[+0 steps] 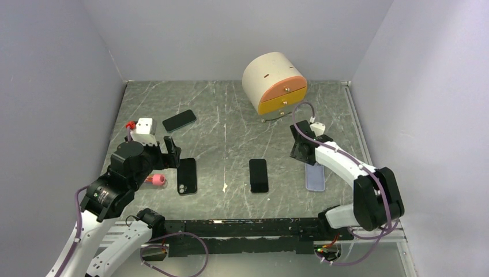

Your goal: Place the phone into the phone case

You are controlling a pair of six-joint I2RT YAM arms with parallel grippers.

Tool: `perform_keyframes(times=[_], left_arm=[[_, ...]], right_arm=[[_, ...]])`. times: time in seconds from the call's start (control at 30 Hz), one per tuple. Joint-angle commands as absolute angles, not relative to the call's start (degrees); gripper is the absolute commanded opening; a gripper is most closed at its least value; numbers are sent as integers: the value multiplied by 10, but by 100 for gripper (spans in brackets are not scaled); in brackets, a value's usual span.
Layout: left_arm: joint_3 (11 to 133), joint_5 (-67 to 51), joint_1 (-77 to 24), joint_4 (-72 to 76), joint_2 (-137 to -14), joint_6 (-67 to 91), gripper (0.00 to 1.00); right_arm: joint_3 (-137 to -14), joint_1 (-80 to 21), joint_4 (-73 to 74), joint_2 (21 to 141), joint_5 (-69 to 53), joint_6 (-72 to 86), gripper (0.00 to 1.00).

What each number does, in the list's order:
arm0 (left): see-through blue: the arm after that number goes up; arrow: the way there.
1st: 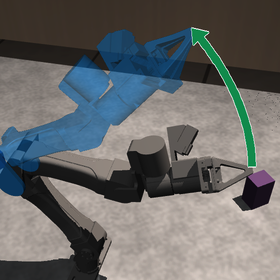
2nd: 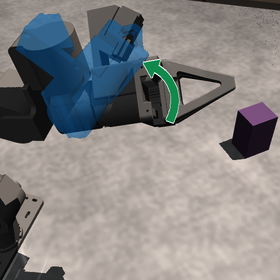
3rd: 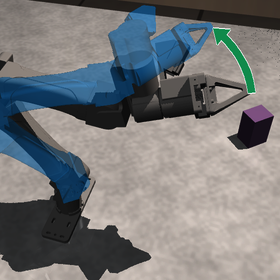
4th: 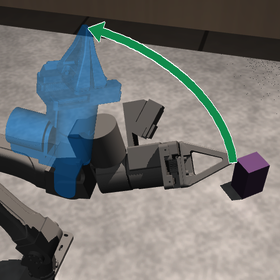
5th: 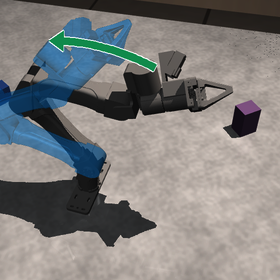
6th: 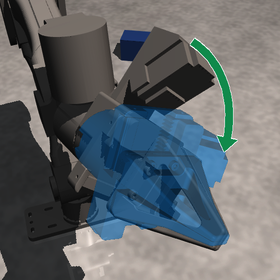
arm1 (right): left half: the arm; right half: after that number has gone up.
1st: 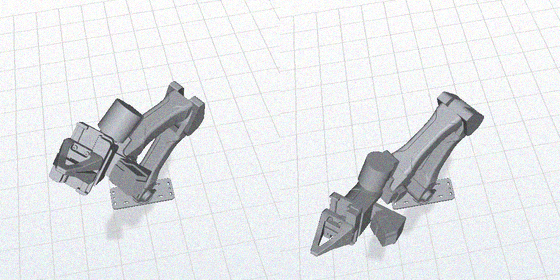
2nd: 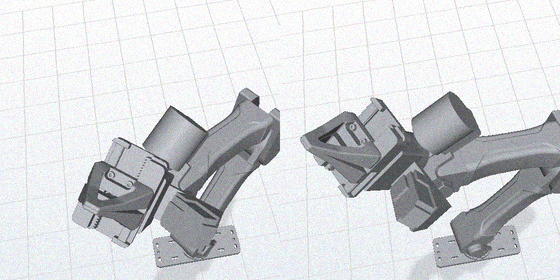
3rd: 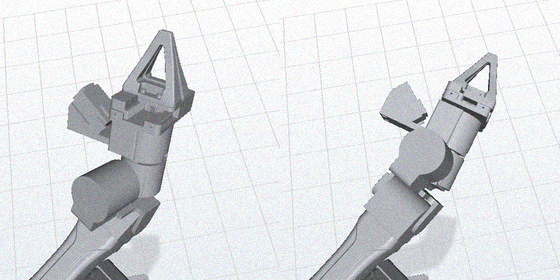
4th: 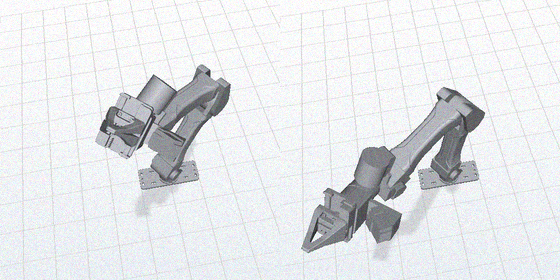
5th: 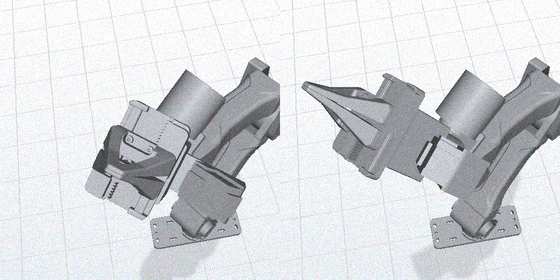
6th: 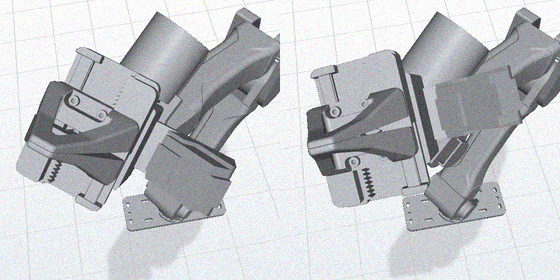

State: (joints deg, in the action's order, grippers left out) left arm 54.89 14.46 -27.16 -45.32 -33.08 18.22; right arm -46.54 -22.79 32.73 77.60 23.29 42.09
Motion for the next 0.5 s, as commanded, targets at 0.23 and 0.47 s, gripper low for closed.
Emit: perform_keyframes(times=[0.23,0.47], left_arm=[[553,152,-273,-445,-324,183,92],[553,151,-273,-445,-324,183,92]], right_arm=[[-459,-191,303,851,213,391,45],[-460,-179,294,872,209,374,45]])
